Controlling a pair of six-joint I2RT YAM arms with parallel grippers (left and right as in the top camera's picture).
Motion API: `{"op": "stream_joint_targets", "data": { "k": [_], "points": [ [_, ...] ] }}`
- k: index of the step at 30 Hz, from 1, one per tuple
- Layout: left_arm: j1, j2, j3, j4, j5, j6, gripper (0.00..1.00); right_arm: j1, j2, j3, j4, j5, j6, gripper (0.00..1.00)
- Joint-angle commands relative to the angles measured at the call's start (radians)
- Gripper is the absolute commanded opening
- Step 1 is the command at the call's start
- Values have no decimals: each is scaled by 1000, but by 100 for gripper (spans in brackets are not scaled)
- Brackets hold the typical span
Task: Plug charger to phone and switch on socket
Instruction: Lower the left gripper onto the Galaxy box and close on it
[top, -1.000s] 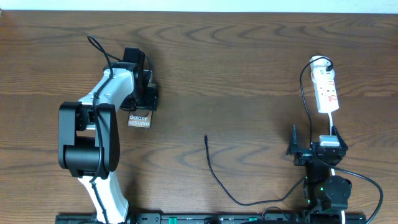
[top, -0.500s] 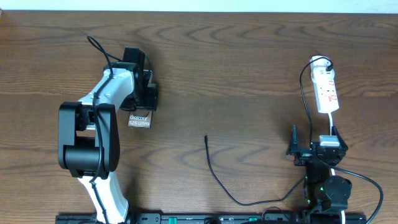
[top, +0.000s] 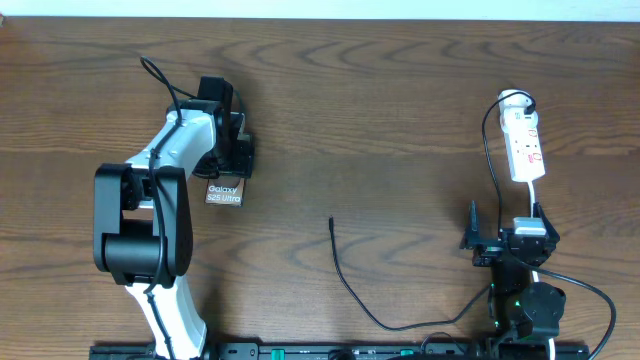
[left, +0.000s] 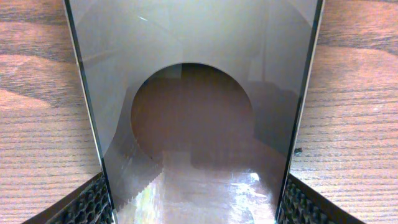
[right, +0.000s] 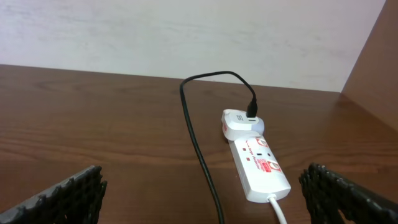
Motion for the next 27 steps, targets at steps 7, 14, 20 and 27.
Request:
{"op": "stream_joint_targets", "data": {
  "k": [7,14,20,27],
  "points": [
    [2,25,-37,-5,27,3,49,-7,-6,-2,-4,-2,-13,99],
    [2,25,-37,-5,27,3,37,-7,-6,-2,-4,-2,-13,99],
    [2,25,-37,-5,27,3,23,-7,-6,-2,-4,-2,-13,99],
    [2,25,-37,-2,27,3,8,-7,-6,-2,-4,-2,-13,99]
  ]
}}
